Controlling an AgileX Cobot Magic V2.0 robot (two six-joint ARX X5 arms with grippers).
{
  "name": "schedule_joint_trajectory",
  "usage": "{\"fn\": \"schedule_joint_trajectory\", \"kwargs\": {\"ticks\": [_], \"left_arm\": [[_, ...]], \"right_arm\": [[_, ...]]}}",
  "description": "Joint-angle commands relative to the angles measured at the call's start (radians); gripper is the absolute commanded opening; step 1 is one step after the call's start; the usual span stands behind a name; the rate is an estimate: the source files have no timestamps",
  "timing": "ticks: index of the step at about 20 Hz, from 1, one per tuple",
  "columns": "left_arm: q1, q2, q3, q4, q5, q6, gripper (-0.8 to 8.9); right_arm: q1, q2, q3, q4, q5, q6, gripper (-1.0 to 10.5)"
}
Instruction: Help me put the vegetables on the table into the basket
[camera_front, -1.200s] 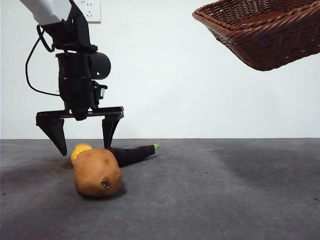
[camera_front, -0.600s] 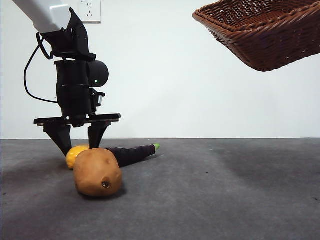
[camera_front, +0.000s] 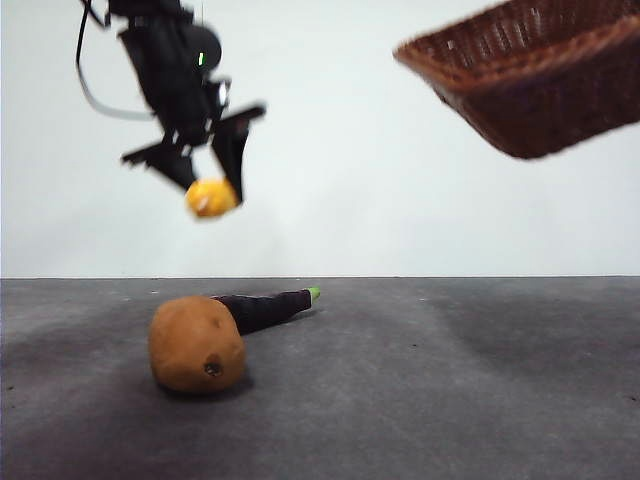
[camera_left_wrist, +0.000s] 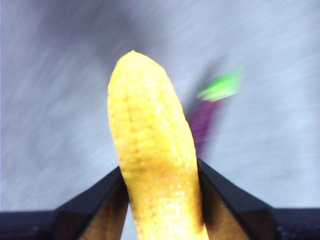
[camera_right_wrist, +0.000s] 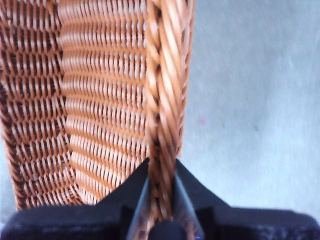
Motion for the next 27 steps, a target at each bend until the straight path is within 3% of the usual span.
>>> {"fn": "schedule_joint_trajectory", "kwargs": {"ticks": [1, 4, 7, 14, 17, 21, 27], "left_arm": [[-0.044, 0.0, 0.142, -0.066, 0.023, 0.054, -0.08], [-0.114, -0.008, 0.288, -0.111, 0.038, 0.075, -0.08], [-0.217, -0.05, 0.327, -0.111, 0.117, 0.067, -0.08], [-0.434, -0.035, 0.325, -0.104, 0.106, 0.087, -0.08], [-0.464, -0.035, 0.325, -0.111, 0.021, 0.085, -0.08], [-0.456, -0.035, 0.318, -0.111, 0.019, 0.079, -0.08], [-0.433, -0.035, 0.192, -0.111, 0.011, 0.079, 0.0]], "right_arm": [[0.001, 0.008, -0.061, 0.025, 0.047, 0.042, -0.1], [0.001, 0.008, -0.185, 0.106, 0.08, 0.079, -0.1], [0.002, 0.012, -0.296, 0.194, 0.072, 0.122, -0.1], [0.047, 0.014, -0.314, 0.249, -0.088, 0.167, -0.1], [0.066, 0.014, -0.314, 0.255, -0.135, 0.179, -0.1], [0.068, 0.012, -0.312, 0.256, -0.239, 0.178, -0.1], [0.068, 0.007, -0.307, 0.256, -0.24, 0.173, -0.1]]}}
